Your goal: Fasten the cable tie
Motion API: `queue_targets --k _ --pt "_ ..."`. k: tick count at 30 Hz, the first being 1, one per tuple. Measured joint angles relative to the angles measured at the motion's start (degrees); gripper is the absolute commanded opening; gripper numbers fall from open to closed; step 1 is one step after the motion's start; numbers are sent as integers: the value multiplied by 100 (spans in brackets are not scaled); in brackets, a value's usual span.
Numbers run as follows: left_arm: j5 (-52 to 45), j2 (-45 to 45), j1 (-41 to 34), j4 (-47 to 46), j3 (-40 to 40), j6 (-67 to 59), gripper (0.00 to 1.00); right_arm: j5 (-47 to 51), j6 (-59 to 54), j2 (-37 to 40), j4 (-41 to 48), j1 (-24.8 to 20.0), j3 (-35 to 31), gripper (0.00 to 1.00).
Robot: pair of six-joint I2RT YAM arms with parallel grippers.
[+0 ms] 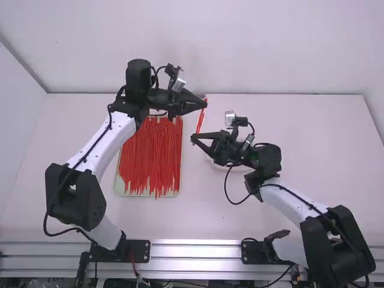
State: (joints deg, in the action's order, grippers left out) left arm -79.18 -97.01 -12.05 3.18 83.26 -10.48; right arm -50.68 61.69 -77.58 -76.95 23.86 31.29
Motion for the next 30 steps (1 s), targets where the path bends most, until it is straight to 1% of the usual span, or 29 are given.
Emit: queue_targets --k 4,10,13,20,30 --pt "-225 0 120 -247 0 -695 1 -13 297 2 -20 -2 26 0" --pt "-682 0 354 -245 0 -1539 2 -57 623 2 9 -2 26 0" --pt "-791 0 365 -192 0 -1698 2 -74 761 2 7 13 26 0" --pt "-903 0 337 -214 0 -1982 2 -79 992 2 7 199 26 0" --pt "-911 -2 308 -319 0 -2306 1 11 1123 2 260 219 26 0"
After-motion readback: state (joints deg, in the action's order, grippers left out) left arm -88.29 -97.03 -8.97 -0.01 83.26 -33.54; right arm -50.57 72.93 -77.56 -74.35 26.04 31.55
